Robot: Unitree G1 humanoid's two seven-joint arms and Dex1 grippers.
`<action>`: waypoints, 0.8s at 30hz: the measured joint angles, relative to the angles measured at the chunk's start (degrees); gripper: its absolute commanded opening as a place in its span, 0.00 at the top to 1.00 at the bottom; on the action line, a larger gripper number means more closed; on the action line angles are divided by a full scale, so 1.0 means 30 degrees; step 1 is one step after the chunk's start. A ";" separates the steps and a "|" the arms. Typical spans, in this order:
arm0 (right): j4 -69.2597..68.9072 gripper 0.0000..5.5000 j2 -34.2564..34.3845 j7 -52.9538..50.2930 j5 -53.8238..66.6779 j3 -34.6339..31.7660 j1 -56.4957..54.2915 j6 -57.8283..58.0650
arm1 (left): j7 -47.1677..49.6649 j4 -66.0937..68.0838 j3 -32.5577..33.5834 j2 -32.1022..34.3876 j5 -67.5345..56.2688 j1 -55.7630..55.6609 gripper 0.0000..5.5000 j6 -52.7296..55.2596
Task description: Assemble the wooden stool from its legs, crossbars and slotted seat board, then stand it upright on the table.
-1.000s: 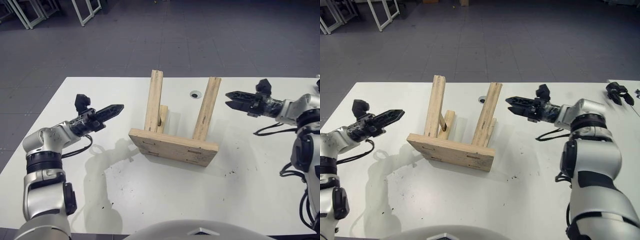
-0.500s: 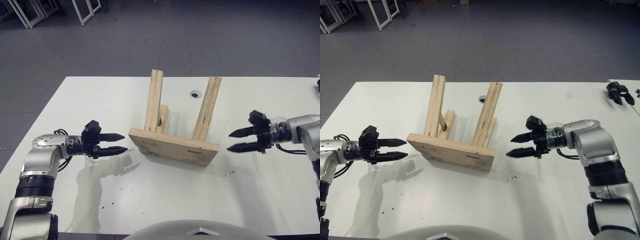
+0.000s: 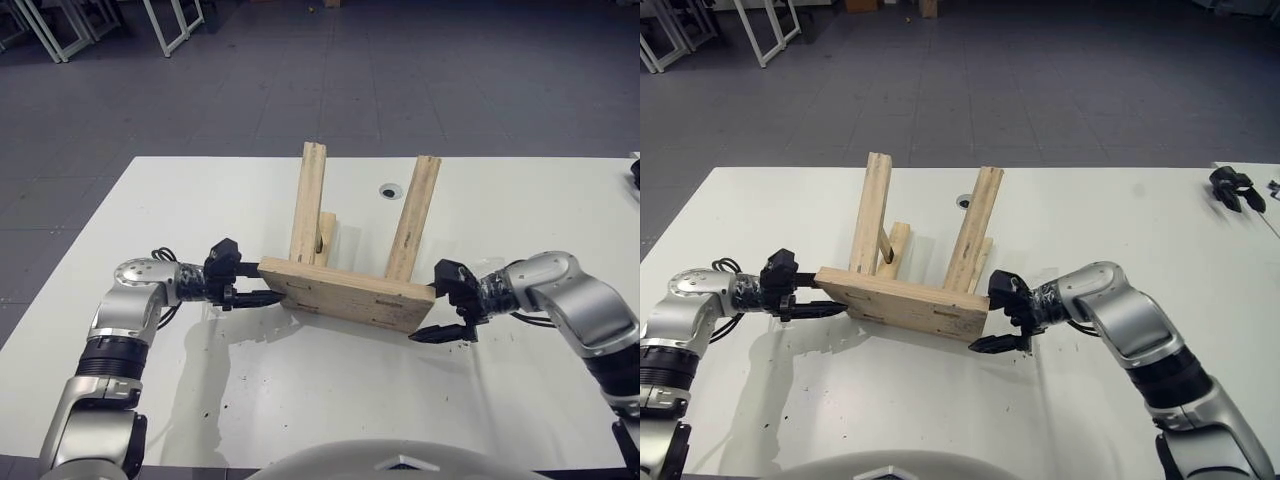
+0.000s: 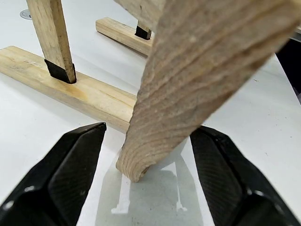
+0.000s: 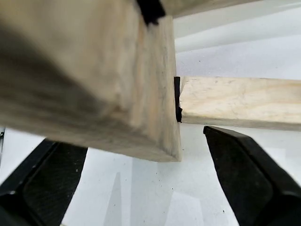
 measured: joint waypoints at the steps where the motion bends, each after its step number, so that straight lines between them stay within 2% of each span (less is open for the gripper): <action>1: 0.0318 0.36 0.0146 -0.0251 -0.0074 0.0107 -0.0008 -0.0223 | 0.0005 0.0214 -0.0110 -0.0282 0.0088 -0.0207 0.51 -0.0146; 6: 0.2560 0.53 0.0467 -0.0568 -0.0130 0.0329 -0.0650 -0.1425 | -0.0069 0.0153 -0.0490 -0.0690 0.0146 -0.0146 0.63 -0.0352; 11: 0.4642 0.67 0.0703 0.0125 0.0006 0.0317 -0.1246 -0.2780 | -0.0891 -0.1219 -0.0602 0.0022 -0.0053 0.0610 0.68 0.0384; 13: 0.4846 0.67 0.0613 0.1153 0.0645 -0.0266 -0.1287 -0.2946 | -0.1294 -0.2691 -0.0506 0.0704 -0.0751 0.1071 0.69 0.1524; 16: 0.4861 0.70 -0.0132 0.4037 0.4271 -0.2164 -0.2100 -0.0241 | -0.1970 -0.5833 0.1005 0.1936 -0.4452 0.1357 0.69 0.5726; 19: 0.4974 0.76 -0.0183 0.5891 0.8743 -0.3891 -0.4217 0.4341 | -0.0162 -0.7643 0.3530 0.1893 -1.1070 -0.0353 0.69 1.2204; 22: 0.7585 0.77 0.0808 0.4271 1.0920 -0.6314 -0.7125 0.9866 | 0.4215 -0.5502 0.5174 0.1681 -1.6062 -0.3191 0.59 1.8770; 24: 1.1500 0.77 0.3709 0.0300 1.0889 -0.9458 -0.9969 1.3255 | 0.7538 -0.1739 0.6099 0.1066 -1.7327 -0.6156 0.53 2.2478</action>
